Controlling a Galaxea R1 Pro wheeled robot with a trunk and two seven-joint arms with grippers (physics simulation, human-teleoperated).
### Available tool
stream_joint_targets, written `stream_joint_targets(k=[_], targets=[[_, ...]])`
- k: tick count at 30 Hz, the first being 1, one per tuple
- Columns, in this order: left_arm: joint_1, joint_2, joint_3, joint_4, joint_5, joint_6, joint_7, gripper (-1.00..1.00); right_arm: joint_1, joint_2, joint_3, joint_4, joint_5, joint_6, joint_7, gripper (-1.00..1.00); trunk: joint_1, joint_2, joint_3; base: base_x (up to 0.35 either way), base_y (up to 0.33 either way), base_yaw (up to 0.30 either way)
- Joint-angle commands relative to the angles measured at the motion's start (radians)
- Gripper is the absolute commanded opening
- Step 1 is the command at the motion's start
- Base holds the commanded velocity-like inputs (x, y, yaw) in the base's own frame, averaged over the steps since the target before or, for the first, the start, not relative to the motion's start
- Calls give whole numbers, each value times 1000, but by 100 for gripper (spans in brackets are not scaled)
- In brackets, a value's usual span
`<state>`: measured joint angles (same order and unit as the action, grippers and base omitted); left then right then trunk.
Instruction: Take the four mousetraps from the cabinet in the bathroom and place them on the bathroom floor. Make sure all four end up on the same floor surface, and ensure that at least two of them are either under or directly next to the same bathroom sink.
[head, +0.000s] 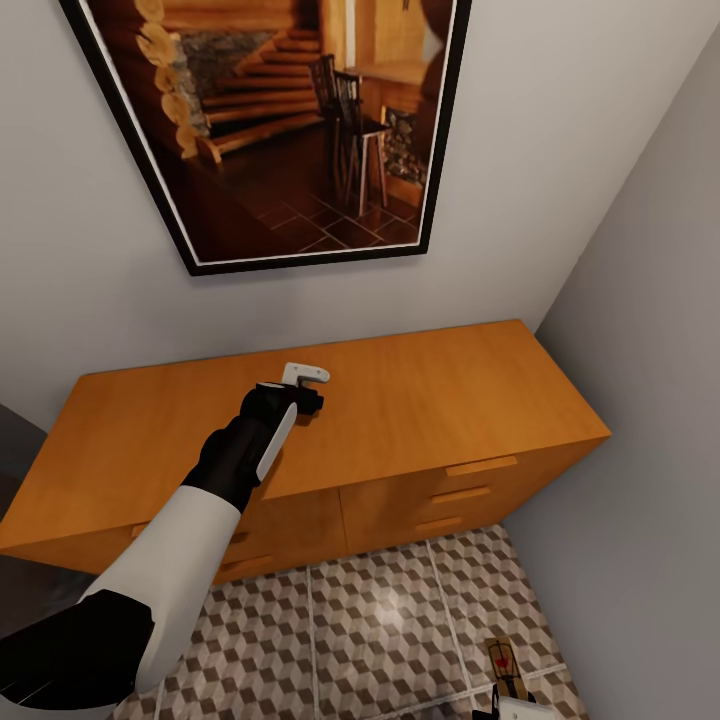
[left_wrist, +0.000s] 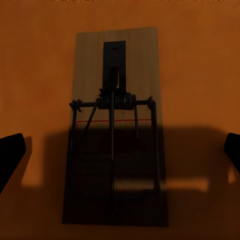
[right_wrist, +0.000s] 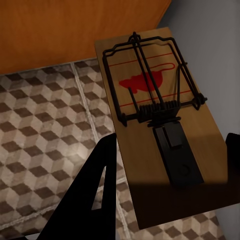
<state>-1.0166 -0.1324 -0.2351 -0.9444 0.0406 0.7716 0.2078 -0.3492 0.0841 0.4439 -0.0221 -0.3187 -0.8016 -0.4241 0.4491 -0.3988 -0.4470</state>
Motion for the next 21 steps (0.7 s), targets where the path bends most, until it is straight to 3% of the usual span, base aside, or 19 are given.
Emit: stream_joint_targets(k=[1, 10, 11, 21], targets=[[0, 1, -1, 43, 1, 5, 5, 100, -1, 0, 9, 1, -7, -3, -4, -100, 1, -1, -2, 0, 0, 0], [0, 1, -1, 43, 1, 5, 5, 100, -1, 0, 9, 1, -7, -2, -4, -100, 1, -1, -2, 0, 0, 0], [0, 1, -1, 43, 1, 5, 5, -100, -1, 0, 9, 1, -7, -3, -4, -100, 1, -1, -2, 0, 0, 0], [0, 1, -1, 50, 1, 5, 5, -100, -1, 0, 9, 1, -7, -3, -3, -100, 1, -1, -2, 0, 0, 0]])
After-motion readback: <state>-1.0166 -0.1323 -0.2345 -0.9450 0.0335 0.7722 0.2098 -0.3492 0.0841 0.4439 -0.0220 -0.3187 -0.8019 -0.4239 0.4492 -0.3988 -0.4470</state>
